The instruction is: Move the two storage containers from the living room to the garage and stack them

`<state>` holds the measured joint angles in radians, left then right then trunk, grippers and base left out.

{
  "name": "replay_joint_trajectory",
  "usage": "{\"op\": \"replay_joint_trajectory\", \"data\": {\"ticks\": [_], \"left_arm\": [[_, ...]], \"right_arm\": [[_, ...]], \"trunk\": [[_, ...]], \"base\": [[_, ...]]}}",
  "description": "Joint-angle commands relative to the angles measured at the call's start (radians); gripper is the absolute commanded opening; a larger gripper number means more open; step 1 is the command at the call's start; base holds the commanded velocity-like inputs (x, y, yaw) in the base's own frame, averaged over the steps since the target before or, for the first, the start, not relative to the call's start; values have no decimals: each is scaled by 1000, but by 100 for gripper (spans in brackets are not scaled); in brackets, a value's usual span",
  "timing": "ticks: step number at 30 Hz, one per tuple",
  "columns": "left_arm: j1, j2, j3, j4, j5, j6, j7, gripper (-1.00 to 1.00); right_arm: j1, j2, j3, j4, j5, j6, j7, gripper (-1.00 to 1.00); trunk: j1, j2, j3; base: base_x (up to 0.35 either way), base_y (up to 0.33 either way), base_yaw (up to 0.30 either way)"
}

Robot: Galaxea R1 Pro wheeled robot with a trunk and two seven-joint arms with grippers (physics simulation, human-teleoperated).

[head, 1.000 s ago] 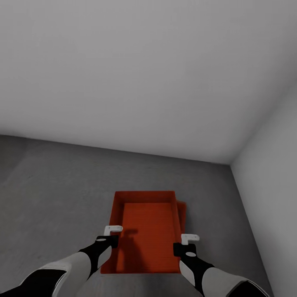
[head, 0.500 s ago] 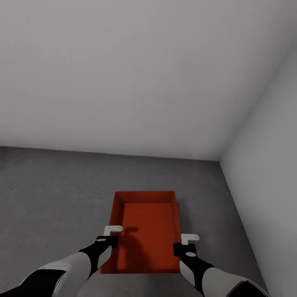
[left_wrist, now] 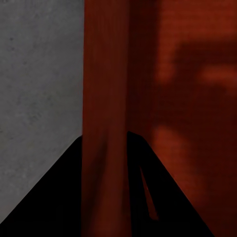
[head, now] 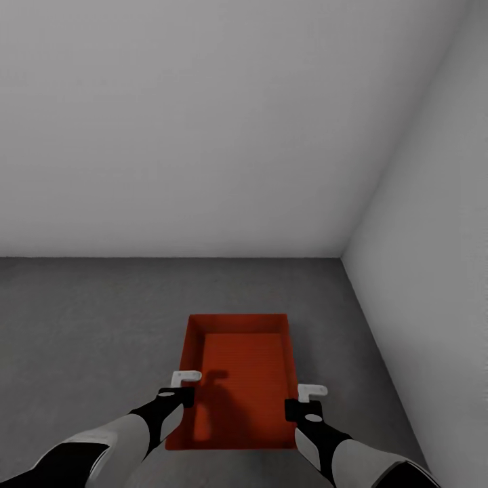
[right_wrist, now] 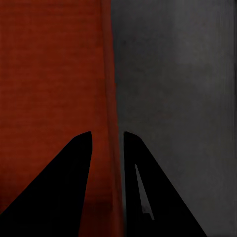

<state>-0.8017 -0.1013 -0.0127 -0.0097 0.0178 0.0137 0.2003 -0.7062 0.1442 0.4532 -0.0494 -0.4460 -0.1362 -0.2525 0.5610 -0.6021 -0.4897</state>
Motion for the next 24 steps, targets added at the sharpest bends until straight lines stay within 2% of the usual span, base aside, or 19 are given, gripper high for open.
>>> {"op": "replay_joint_trajectory", "data": {"ticks": [1, 6, 12, 24], "left_arm": [[-1, 6, 2, -1, -1, 2, 36, -100], [-2, 6, 2, -1, -1, 2, 36, -100], [-1, 6, 2, -1, -1, 2, 35, -100], [-1, 6, 2, -1, -1, 0, 36, -100]], "right_arm": [[0, -12, 44, 13, -14, -7, -4, -100], [-1, -12, 44, 13, -14, -7, -4, -100], [0, -12, 44, 13, -14, -7, -4, -100], [0, -12, 45, 13, -14, -6, -4, -100]], "trunk": [[0, -1, -1], [0, -1, -1], [0, -1, -1], [0, -1, -1]], "base": [[0, 0, -186], [0, 0, -168], [35, 0, -30], [296, 0, -1]]}}
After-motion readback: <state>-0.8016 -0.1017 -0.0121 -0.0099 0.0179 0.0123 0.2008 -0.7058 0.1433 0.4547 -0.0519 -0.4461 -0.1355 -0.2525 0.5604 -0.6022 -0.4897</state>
